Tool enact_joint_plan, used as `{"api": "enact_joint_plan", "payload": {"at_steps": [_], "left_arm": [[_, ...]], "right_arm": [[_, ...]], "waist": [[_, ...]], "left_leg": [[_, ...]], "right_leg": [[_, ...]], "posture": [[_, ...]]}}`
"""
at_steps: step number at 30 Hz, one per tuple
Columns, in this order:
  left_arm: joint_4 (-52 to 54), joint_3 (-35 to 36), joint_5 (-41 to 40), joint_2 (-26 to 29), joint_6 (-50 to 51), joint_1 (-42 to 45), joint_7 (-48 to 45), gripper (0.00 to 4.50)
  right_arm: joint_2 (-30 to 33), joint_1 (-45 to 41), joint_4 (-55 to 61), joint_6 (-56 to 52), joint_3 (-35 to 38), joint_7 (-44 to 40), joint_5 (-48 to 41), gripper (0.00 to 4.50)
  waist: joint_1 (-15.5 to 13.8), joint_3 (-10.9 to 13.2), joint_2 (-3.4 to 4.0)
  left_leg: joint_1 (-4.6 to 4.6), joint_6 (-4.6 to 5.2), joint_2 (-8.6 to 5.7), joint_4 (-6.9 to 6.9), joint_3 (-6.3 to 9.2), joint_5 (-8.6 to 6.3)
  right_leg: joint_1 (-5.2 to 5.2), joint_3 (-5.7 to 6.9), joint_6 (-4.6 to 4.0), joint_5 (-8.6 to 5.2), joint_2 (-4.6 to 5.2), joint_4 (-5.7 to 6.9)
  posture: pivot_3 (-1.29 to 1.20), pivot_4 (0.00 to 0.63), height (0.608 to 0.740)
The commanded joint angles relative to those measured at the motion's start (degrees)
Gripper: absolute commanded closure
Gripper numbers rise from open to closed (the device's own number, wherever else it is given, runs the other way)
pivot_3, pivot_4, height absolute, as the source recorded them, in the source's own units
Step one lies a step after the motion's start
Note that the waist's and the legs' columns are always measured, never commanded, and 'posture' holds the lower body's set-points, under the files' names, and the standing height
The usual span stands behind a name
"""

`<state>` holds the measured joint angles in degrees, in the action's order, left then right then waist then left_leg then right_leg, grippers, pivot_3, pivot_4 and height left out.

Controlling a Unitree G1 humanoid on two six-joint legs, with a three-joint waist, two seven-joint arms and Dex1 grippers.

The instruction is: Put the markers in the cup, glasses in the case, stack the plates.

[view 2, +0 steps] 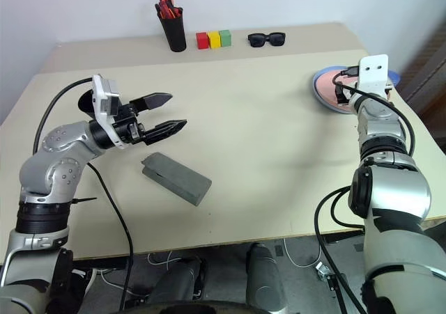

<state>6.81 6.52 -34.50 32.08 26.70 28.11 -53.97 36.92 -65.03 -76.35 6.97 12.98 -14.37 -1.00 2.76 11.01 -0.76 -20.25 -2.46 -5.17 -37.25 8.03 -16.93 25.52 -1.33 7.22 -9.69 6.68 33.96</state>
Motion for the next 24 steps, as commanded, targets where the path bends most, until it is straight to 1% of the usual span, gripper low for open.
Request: {"api": "enact_joint_plan", "payload": {"at_steps": [1,4,5,7,9,11,13,14,16,20,22,24], "left_arm": [[1.8,2.3,-0.9,0.8,-1.2,-1.0,-0.1,0.0],[2.2,2.6,-0.7,1.0,-1.6,-1.9,-0.2,0.0],[2.4,2.9,-1.0,1.2,-1.6,-2.4,-0.4,0.0],[3.6,4.0,-2.7,1.9,-0.5,-3.7,-1.4,0.0],[4.5,5.1,-3.8,3.1,0.1,-5.4,-2.2,0.0],[5.4,5.9,-4.4,4.4,0.3,-7.2,-2.9,0.0],[6.5,6.9,-5.4,5.4,1.2,-8.6,-2.8,0.0],[7.4,6.9,-5.7,5.4,1.6,-9.0,-2.1,0.0],[9.2,7.5,-6.4,6.3,2.6,-10.7,-1.9,0.0],[13.3,10.0,-7.8,8.7,3.2,-17.1,-3.2,0.0],[15.0,10.3,-7.0,8.8,2.2,-19.4,-2.7,0.0],[15.3,11.2,-6.4,8.9,0.8,-21.0,-2.4,0.0]], "right_arm": [[-2.4,-0.6,6.9,5.9,1.7,-15.0,-5.0,0.04],[-4.5,3.3,14.1,5.8,1.4,-27.3,-8.9,0.04],[-5.0,5.9,18.8,5.2,0.7,-31.1,-10.2,0.04],[-5.8,12.3,32.3,-1.2,0.7,-39.1,-16.6,0.04],[-5.8,18.3,46.1,-8.8,0.1,-42.6,-21.8,0.04],[-4.3,24.6,58.2,-14.4,-2.3,-45.6,-24.2,0.04],[-2.5,30.3,68.1,-17.0,-4.7,-47.7,-24.6,0.04],[-1.4,32.3,71.1,-19.0,-5.2,-49.1,-25.6,0.04],[0.2,35.8,77.3,-20.4,-6.6,-50.6,-26.2,0.04],[2.3,40.7,86.4,-22.9,-8.6,-53.4,-28.1,0.04],[4.2,42.8,87.7,-22.3,-8.4,-56.3,-28.5,0.04],[5.5,43.7,88.7,-22.3,-8.5,-56.9,-28.4,0.04]], "waist": [[0.4,0.0,0.0],[0.9,0.0,0.0],[0.9,0.0,0.0],[0.7,0.0,0.01],[0.3,0.0,0.03],[-0.1,0.0,0.04],[-0.4,0.0,0.06],[-0.4,0.0,0.05],[-0.6,0.0,0.04],[-0.5,0.0,0.03],[-0.5,0.0,0.03],[-0.7,0.0,0.03]], "left_leg": [[0.01,0.01,0.01,0.01,0.0,-0.01],[0.02,0.01,0.03,0.0,0.02,-0.01],[0.02,0.01,0.04,-0.02,0.04,-0.01],[-0.01,-0.02,0.03,-0.03,0.09,0.01],[-0.07,-0.08,0.05,-0.03,0.13,0.04],[-0.12,-0.06,0.04,-0.06,0.11,0.03],[-0.09,0.05,0.04,-0.09,0.08,-0.05],[-0.07,0.21,0.04,-0.12,0.1,-0.14],[-0.05,0.22,0.04,-0.18,0.08,-0.14],[0.01,0.23,0.05,-0.23,0.05,-0.15],[0.02,0.24,0.08,-0.21,0.03,-0.15],[0.01,0.25,0.08,-0.22,0.03,-0.16]], "right_leg": [[0.0,0.0,0.0,0.0,-0.01,0.0],[0.0,0.01,0.01,0.0,-0.03,0.03],[-0.01,0.01,0.01,0.0,-0.04,0.06],[-0.01,0.02,0.02,0.01,-0.03,0.06],[0.02,0.02,0.04,0.02,-0.03,0.06],[0.07,0.01,0.08,0.04,0.01,0.09],[0.08,0.0,0.08,0.04,0.01,0.06],[0.08,0.0,0.08,0.04,0.01,0.08],[0.03,0.01,0.08,0.04,0.0,0.08],[-0.07,0.0,0.08,0.03,0.0,0.07],[-0.06,0.0,0.07,0.02,-0.01,0.07],[-0.06,0.01,0.07,0.02,-0.01,0.06]], "posture": [[0.0,0.15,0.74],[0.0,0.15,0.74],[0.0,0.15,0.74],[0.0,0.15,0.74],[0.0,0.15,0.74],[0.0,0.15,0.74],[0.0,0.15,0.74],[0.0,0.15,0.74],[0.0,0.15,0.74],[0.0,0.15,0.74],[0.0,0.15,0.74],[0.0,0.15,0.74]]}}
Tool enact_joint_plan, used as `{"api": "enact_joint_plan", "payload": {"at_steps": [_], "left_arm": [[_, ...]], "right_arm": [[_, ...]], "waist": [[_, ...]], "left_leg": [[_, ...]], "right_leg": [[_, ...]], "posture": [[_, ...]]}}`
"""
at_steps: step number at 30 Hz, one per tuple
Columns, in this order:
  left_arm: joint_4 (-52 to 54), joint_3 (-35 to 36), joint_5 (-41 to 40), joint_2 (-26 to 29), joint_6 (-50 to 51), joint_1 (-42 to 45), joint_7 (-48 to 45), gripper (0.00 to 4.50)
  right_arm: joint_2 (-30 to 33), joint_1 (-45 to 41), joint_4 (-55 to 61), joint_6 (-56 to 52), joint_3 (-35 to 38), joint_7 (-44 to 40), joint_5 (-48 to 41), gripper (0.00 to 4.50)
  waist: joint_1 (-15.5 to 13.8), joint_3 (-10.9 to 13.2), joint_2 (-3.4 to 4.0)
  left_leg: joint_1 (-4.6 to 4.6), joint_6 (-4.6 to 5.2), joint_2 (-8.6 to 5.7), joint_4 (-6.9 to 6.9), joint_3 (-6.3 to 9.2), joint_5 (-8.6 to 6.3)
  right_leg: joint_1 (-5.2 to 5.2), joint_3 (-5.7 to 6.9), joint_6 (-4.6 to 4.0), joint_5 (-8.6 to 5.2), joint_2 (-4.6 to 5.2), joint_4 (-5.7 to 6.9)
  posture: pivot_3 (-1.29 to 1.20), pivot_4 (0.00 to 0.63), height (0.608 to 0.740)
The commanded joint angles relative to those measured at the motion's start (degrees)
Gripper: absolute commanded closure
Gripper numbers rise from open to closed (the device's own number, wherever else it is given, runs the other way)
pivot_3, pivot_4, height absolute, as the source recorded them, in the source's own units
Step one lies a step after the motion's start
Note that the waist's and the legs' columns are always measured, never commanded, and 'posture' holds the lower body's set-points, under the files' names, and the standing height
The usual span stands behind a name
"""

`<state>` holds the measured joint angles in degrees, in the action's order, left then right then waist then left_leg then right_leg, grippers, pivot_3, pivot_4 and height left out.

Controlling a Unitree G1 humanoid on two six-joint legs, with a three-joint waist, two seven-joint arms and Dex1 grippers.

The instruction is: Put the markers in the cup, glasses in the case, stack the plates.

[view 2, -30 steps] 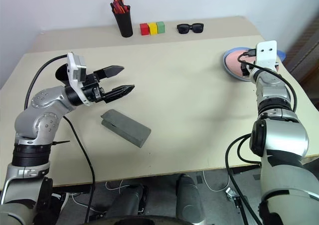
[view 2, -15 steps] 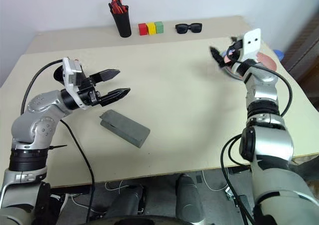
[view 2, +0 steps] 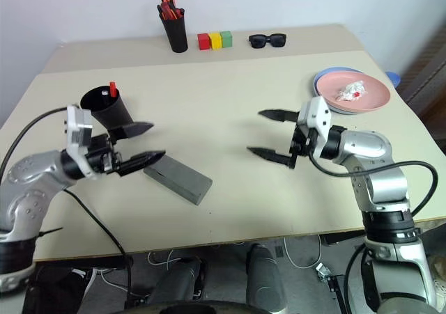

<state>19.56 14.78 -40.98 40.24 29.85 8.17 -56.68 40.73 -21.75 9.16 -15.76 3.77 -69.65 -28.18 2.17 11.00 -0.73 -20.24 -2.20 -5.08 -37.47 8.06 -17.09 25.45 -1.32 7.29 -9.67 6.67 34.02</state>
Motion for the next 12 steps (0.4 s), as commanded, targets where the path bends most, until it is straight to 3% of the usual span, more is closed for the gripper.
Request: {"api": "enact_joint_plan", "payload": {"at_steps": [1,12], "left_arm": [[2.4,3.0,-0.2,0.8,-2.9,-1.5,-0.5,0.0],[-6.3,2.6,2.6,1.6,-10.9,-2.1,-7.0,0.0]], "right_arm": [[2.1,0.6,3.6,0.4,0.9,-1.7,-1.4,0.04],[3.6,2.9,6.0,-1.0,2.2,1.7,-1.6,0.04]], "waist": [[-0.2,0.0,0.0],[-1.7,0.0,0.0]], "left_leg": [[-0.01,0.0,0.0,-0.03,-0.02,0.0],[-0.12,0.12,0.0,-0.47,-0.06,-0.08]], "right_leg": [[-0.01,0.0,0.0,0.0,0.0,-0.02],[-0.12,0.01,0.0,0.0,0.01,-0.02]], "posture": [[0.0,0.15,0.74],[0.0,0.15,0.74]]}}
